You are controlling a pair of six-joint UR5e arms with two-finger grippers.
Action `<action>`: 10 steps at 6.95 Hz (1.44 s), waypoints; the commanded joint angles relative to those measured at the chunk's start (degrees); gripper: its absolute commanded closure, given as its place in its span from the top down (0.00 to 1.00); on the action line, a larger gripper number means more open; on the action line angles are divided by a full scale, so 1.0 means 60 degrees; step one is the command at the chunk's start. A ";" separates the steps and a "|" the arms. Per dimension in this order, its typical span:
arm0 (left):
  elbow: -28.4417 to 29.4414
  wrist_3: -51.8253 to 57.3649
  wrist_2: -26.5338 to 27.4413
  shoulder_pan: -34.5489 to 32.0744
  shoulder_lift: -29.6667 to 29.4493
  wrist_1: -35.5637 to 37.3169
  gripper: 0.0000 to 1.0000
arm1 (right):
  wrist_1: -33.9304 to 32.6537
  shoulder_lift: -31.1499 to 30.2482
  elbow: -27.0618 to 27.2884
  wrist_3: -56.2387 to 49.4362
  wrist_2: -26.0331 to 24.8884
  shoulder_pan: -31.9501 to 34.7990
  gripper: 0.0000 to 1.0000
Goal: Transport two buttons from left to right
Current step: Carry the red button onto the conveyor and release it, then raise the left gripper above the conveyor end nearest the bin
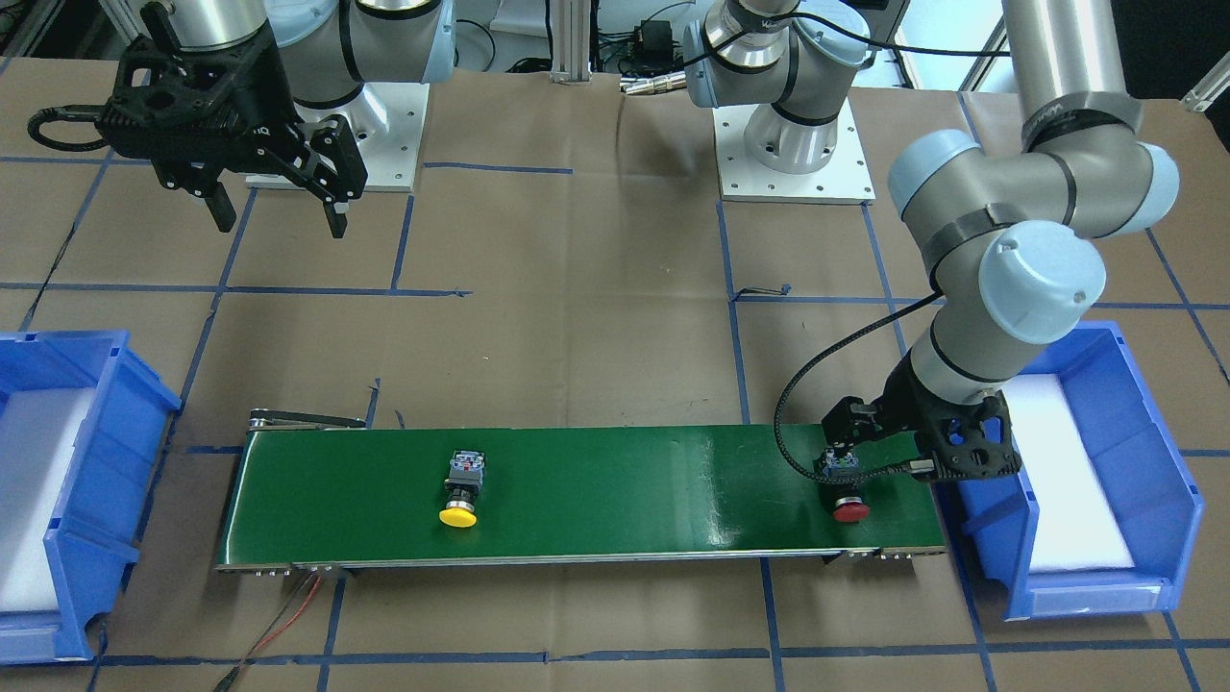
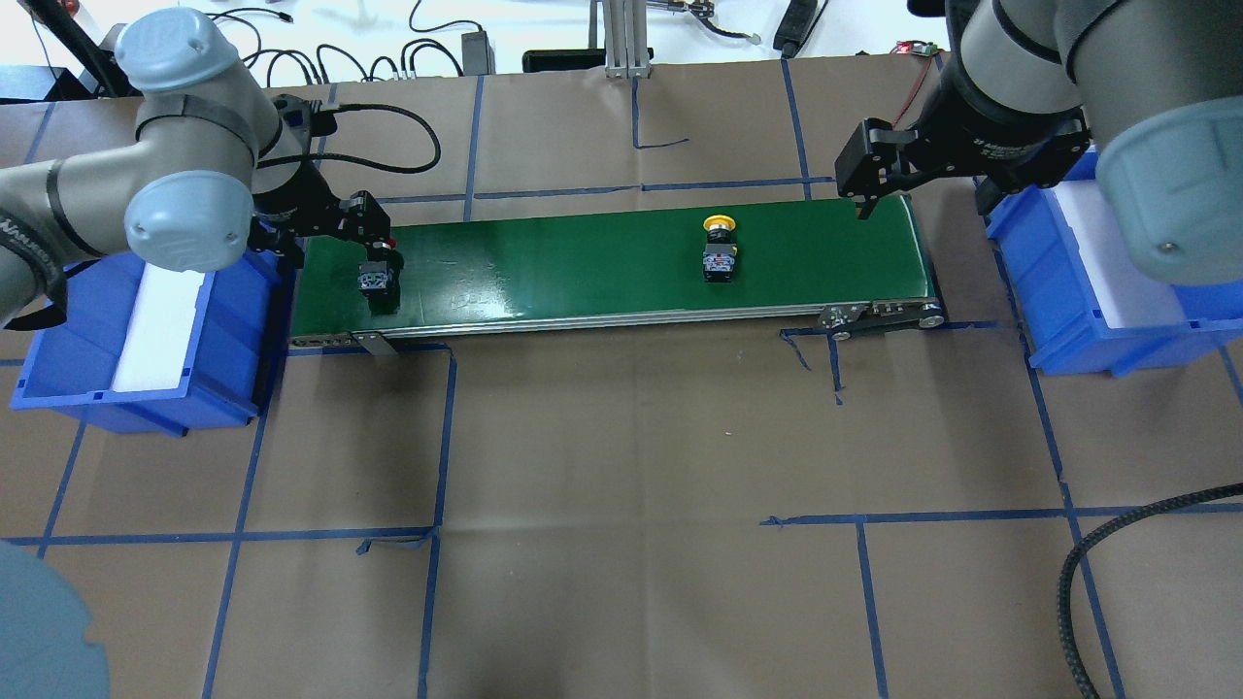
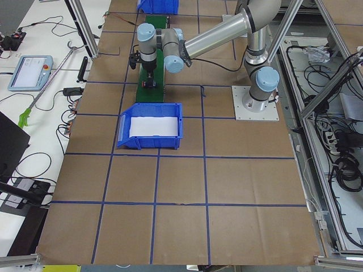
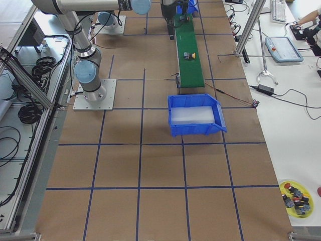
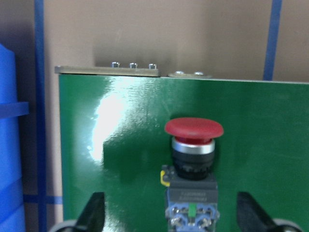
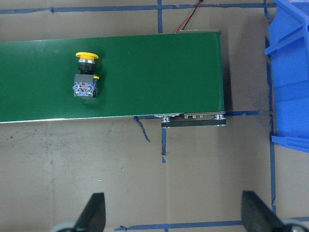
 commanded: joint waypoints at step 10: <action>0.0460 -0.0881 -0.0013 -0.1099 0.2526 -0.3393 1.00 | 0.0000 -0.0009 -0.0014 -0.0003 -0.0010 0.0000 1.00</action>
